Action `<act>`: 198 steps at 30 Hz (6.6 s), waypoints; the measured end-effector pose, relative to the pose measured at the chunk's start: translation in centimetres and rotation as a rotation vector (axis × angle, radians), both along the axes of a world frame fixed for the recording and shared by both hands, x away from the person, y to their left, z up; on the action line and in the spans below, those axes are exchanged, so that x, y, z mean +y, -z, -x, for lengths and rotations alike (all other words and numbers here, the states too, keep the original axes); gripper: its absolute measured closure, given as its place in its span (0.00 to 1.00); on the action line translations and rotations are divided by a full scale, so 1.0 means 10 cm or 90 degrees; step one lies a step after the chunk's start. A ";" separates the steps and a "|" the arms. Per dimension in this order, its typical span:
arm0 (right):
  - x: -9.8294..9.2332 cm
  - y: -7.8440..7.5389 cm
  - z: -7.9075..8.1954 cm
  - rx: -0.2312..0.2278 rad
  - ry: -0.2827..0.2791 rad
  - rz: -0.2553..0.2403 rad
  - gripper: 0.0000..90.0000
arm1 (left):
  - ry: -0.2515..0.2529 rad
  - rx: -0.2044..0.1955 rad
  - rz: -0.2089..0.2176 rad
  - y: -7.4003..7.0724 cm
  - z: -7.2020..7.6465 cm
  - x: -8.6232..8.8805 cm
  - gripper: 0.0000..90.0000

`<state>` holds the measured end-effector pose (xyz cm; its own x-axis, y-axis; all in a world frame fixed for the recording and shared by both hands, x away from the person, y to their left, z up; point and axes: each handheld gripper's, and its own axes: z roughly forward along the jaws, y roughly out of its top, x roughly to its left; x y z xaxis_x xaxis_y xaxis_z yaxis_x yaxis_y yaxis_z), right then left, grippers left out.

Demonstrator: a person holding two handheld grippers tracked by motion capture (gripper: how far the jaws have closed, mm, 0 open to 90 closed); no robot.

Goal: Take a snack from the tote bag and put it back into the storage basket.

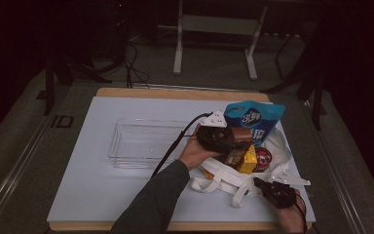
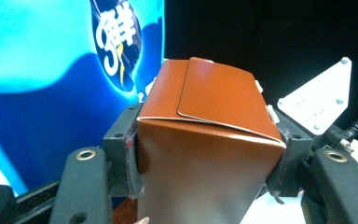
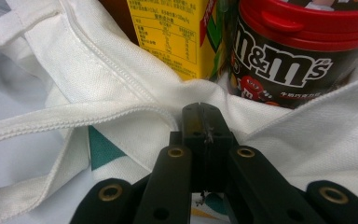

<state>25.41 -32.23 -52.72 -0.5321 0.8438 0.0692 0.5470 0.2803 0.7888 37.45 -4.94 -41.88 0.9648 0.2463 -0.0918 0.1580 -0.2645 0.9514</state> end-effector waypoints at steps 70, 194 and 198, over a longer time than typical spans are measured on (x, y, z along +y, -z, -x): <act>0.00 0.01 0.00 -0.003 0.002 -0.001 1.00 | -0.031 -0.032 0.096 -0.75 0.35 1.03 0.47; 0.00 0.01 0.01 -0.003 0.003 -0.003 1.00 | -0.157 0.009 -0.170 -0.25 0.12 2.62 0.47; 0.00 0.01 0.01 -0.004 0.003 -0.002 1.00 | -0.138 0.012 -0.185 -0.20 0.10 2.50 0.46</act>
